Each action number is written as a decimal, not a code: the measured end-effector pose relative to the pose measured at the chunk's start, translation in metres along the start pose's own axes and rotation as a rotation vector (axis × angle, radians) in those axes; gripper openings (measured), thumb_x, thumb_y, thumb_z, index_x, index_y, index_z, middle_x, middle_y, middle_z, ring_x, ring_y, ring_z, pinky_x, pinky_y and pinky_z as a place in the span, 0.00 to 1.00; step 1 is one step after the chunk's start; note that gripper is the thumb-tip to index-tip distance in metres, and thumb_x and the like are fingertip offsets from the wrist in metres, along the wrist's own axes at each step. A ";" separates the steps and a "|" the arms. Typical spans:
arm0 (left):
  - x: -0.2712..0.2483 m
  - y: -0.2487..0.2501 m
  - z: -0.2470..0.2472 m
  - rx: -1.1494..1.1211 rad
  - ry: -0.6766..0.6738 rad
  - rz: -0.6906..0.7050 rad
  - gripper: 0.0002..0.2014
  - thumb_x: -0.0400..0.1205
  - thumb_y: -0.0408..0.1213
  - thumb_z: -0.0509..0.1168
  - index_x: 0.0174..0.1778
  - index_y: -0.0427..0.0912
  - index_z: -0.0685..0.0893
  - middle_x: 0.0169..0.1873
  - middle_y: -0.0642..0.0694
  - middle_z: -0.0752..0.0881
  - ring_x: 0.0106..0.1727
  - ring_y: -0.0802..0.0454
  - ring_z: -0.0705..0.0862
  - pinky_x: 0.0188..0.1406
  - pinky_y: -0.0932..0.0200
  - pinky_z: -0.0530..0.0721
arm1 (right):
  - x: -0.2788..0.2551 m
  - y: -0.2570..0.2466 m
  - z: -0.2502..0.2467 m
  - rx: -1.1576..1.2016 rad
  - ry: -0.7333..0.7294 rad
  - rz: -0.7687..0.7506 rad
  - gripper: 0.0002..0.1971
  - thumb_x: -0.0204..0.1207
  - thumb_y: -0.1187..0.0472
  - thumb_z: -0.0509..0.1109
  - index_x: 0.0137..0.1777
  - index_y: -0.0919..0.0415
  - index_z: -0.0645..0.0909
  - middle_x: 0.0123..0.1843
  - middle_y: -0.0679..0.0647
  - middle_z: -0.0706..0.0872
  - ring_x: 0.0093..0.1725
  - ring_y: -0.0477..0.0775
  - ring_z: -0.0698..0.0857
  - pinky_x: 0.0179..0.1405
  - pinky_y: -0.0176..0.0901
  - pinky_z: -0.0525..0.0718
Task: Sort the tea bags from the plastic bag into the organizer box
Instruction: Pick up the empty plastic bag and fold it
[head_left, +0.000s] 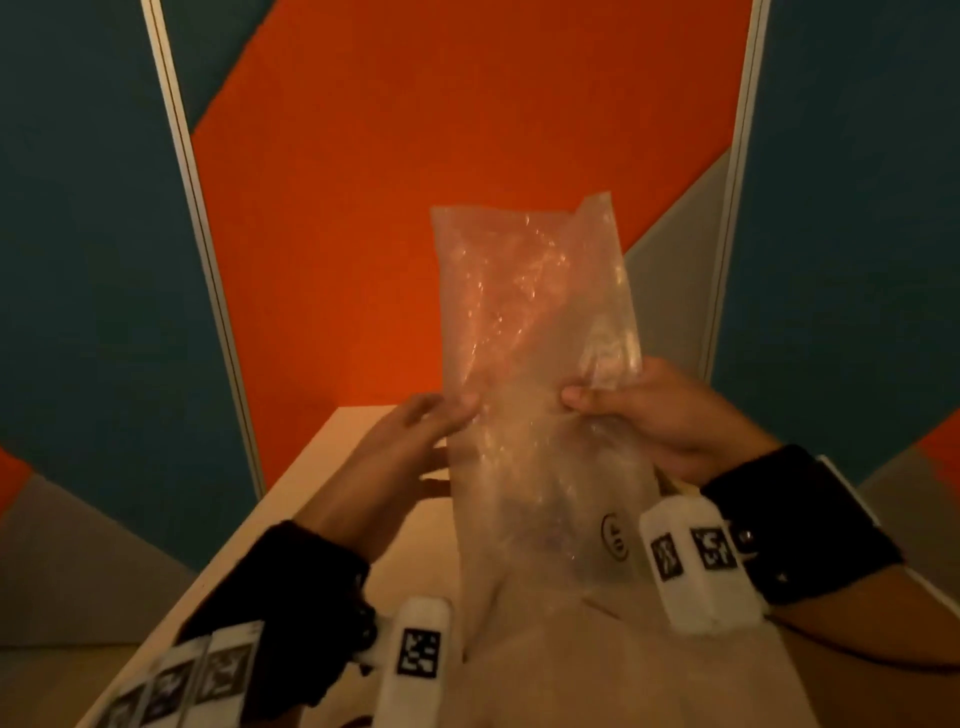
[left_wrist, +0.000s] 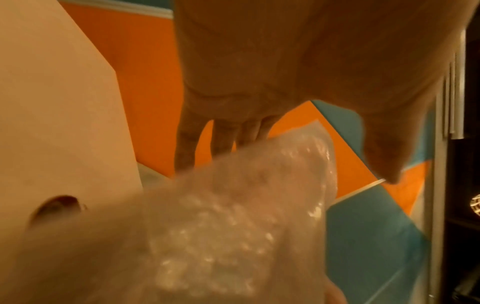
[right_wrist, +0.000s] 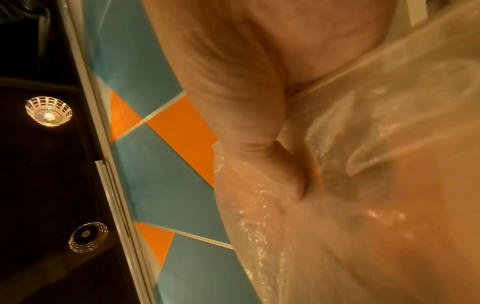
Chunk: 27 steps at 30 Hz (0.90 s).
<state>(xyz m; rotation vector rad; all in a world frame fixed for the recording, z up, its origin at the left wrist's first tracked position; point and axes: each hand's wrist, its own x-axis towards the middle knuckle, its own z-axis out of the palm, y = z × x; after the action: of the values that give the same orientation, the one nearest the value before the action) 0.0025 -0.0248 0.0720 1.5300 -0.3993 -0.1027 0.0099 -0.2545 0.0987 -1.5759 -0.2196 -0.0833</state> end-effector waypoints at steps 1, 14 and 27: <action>0.006 0.004 0.009 -0.022 -0.006 0.016 0.27 0.73 0.57 0.73 0.66 0.49 0.82 0.58 0.48 0.89 0.57 0.45 0.89 0.58 0.42 0.86 | 0.001 0.001 0.002 -0.001 0.004 0.001 0.14 0.74 0.73 0.72 0.60 0.73 0.84 0.49 0.66 0.92 0.48 0.67 0.91 0.64 0.75 0.80; 0.068 -0.011 0.004 -0.181 -0.062 0.054 0.17 0.79 0.23 0.62 0.62 0.40 0.85 0.52 0.36 0.91 0.39 0.38 0.91 0.36 0.49 0.91 | 0.031 0.021 -0.030 0.253 -0.076 -0.024 0.20 0.77 0.77 0.63 0.63 0.57 0.83 0.54 0.61 0.92 0.42 0.61 0.92 0.45 0.58 0.89; 0.061 -0.002 -0.012 0.227 0.034 0.624 0.10 0.67 0.29 0.78 0.40 0.28 0.90 0.55 0.38 0.89 0.60 0.47 0.86 0.56 0.55 0.85 | 0.029 0.017 -0.043 0.512 -0.155 -0.001 0.22 0.78 0.52 0.58 0.64 0.60 0.85 0.67 0.66 0.85 0.69 0.69 0.81 0.68 0.68 0.75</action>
<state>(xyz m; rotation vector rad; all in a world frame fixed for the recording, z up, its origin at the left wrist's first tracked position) 0.0630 -0.0324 0.0820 1.5598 -0.8648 0.4693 0.0455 -0.2945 0.0887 -1.0714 -0.3345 0.0904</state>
